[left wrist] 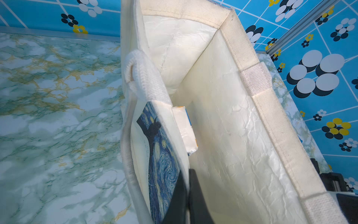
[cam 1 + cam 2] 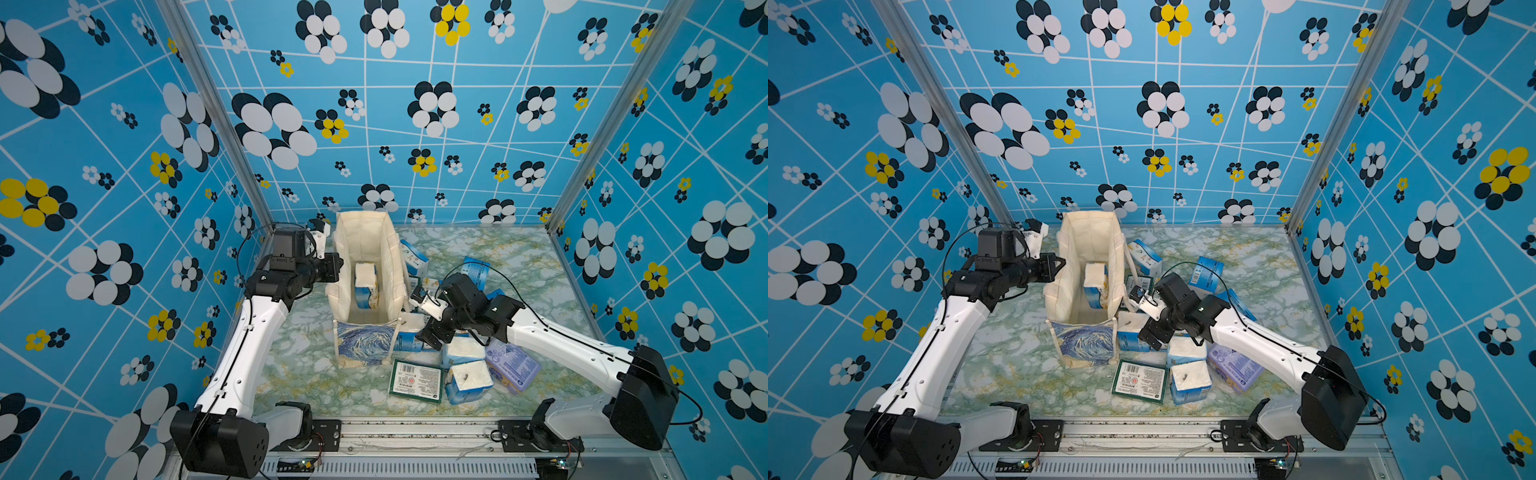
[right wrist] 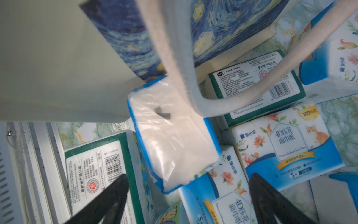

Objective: Put tissues into the canvas bag
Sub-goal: Pick up the pack of facial tissues from the center of the board.

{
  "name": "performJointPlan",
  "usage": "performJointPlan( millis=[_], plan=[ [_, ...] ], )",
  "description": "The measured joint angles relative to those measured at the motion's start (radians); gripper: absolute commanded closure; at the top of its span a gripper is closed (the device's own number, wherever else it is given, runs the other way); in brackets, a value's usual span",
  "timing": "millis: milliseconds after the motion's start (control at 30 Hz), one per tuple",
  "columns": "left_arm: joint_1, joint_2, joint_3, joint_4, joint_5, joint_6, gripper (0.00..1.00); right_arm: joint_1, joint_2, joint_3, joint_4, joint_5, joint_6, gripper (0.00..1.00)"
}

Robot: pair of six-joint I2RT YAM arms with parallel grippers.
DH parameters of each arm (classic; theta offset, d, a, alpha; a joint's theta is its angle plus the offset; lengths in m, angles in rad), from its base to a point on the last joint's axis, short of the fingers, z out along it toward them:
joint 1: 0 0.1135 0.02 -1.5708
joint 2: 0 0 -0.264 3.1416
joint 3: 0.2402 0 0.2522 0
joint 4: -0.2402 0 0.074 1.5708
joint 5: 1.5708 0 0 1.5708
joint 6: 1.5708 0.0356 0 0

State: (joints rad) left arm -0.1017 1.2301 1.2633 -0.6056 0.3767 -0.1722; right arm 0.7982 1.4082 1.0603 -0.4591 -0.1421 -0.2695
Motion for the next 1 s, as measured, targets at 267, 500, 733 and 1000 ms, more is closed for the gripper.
performJointPlan(
  millis=[267,500,733,1000],
  plan=[
    [0.000,0.006,0.001,0.000,0.000,0.001,1.00,0.007,0.083,0.041,0.019,0.000,-0.038,0.01],
    [0.000,0.011,0.001,0.000,0.000,0.002,1.00,0.029,0.146,0.066,0.023,-0.026,-0.050,0.09],
    [0.000,0.013,0.001,-0.001,-0.001,0.002,1.00,0.046,0.205,0.117,0.016,-0.042,-0.062,0.47],
    [0.000,0.013,0.002,-0.004,-0.008,0.010,1.00,0.046,0.200,0.127,-0.013,-0.016,-0.047,0.74]
  ],
)
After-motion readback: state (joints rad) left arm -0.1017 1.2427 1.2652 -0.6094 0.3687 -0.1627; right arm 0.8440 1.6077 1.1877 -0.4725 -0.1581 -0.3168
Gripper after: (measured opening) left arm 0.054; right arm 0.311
